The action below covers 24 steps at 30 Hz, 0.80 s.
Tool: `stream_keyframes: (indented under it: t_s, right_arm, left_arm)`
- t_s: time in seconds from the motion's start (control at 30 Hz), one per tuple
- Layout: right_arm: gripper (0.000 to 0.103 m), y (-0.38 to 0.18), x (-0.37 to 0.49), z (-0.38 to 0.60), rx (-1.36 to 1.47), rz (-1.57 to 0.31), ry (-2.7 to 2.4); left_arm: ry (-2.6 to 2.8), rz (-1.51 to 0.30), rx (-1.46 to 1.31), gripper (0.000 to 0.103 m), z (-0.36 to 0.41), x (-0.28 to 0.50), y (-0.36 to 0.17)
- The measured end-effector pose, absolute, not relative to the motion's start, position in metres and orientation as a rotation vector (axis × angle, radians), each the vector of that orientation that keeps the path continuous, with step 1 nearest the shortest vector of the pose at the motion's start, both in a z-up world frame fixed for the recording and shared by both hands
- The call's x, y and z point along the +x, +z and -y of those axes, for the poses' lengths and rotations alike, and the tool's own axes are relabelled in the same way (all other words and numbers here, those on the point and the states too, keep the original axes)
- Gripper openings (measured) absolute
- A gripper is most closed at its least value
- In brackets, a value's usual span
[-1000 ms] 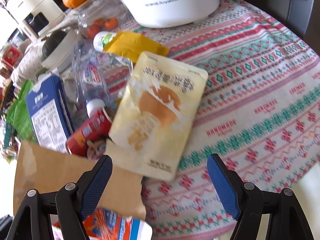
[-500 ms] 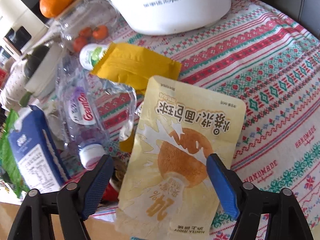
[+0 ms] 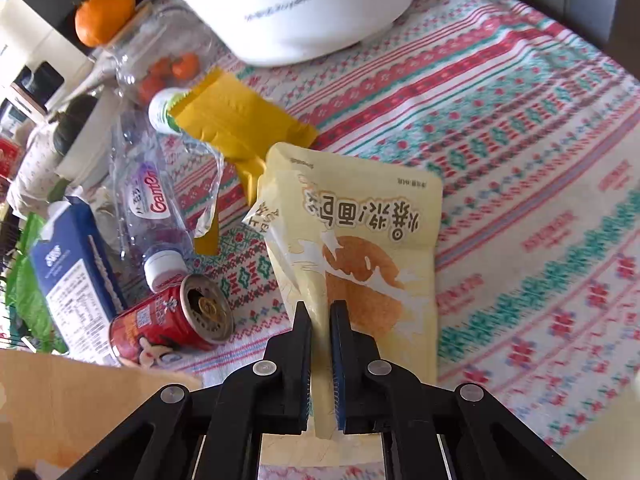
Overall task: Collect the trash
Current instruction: 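Grasp the yellow snack pouch with the right gripper while the left gripper holds the carton, then carry the pouch and carton over the bin with both grippers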
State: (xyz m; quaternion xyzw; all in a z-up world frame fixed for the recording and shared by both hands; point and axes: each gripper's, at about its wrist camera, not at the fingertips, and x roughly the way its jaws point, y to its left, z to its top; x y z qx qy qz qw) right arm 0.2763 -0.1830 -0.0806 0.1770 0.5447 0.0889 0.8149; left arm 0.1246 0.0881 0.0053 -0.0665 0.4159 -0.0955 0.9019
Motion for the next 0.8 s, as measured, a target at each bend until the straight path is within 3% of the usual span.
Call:
stream_keyframes:
  t_s: [0.8]
  right_arm:
    - [0.007,-0.009,0.150,0.311,0.479,-1.003,0.275]
  left_arm:
    - [-0.427,-0.815,-0.061,0.000,0.018,0.108,0.017]
